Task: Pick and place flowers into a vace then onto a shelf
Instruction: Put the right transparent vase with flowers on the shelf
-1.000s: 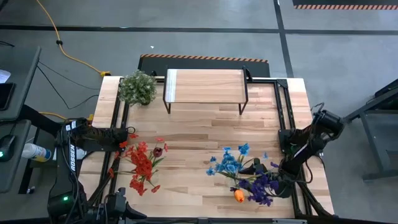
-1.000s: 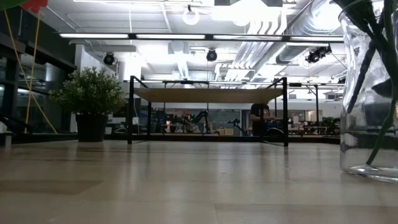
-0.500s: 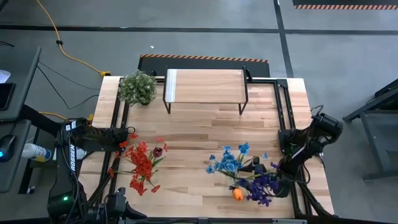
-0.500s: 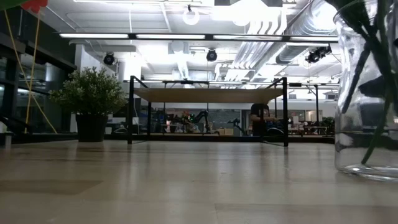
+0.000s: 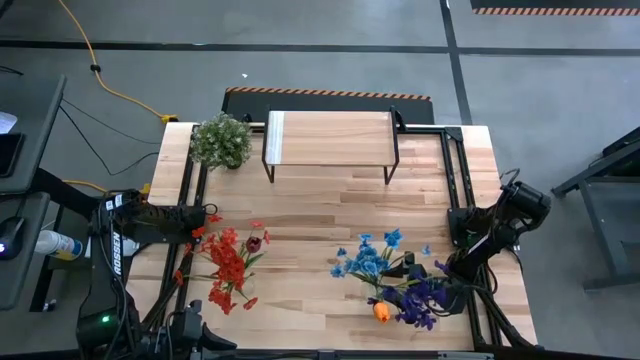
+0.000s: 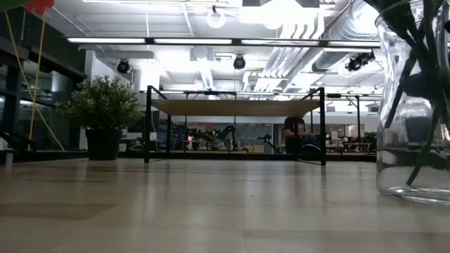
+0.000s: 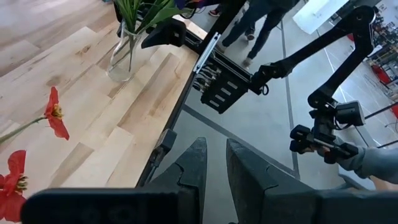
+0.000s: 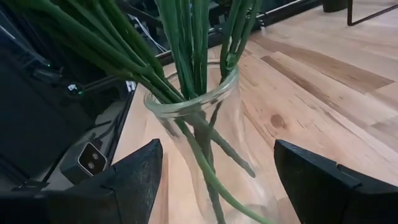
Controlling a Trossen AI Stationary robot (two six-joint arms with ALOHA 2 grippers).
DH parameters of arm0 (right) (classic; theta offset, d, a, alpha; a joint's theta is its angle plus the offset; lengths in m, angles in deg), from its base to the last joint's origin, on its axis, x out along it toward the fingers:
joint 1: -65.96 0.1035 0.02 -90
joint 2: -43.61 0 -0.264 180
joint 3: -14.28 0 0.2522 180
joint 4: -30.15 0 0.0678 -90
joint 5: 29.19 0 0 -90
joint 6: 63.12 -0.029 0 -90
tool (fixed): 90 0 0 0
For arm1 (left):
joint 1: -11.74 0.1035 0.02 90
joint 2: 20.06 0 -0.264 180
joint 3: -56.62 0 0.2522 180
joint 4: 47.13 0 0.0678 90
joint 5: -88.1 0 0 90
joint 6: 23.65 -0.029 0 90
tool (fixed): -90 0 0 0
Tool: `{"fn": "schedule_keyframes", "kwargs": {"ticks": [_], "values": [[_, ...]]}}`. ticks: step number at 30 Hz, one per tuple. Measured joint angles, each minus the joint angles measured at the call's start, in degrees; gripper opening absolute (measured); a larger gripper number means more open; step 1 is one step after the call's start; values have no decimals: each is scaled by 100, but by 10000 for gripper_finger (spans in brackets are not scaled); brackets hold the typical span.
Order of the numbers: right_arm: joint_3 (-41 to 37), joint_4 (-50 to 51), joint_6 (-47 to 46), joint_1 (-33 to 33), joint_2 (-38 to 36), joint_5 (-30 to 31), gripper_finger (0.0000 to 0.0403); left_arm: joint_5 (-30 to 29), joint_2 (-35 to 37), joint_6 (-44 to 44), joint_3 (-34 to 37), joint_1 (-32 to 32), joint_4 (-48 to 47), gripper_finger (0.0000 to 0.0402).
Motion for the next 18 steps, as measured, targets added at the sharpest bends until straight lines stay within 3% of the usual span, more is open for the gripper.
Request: {"fn": "schedule_keyframes", "kwargs": {"ticks": [18], "values": [[0, 43, 121, -65, 0, 0, 295, 46, 5, 1, 0, 164, 4, 95]]}}
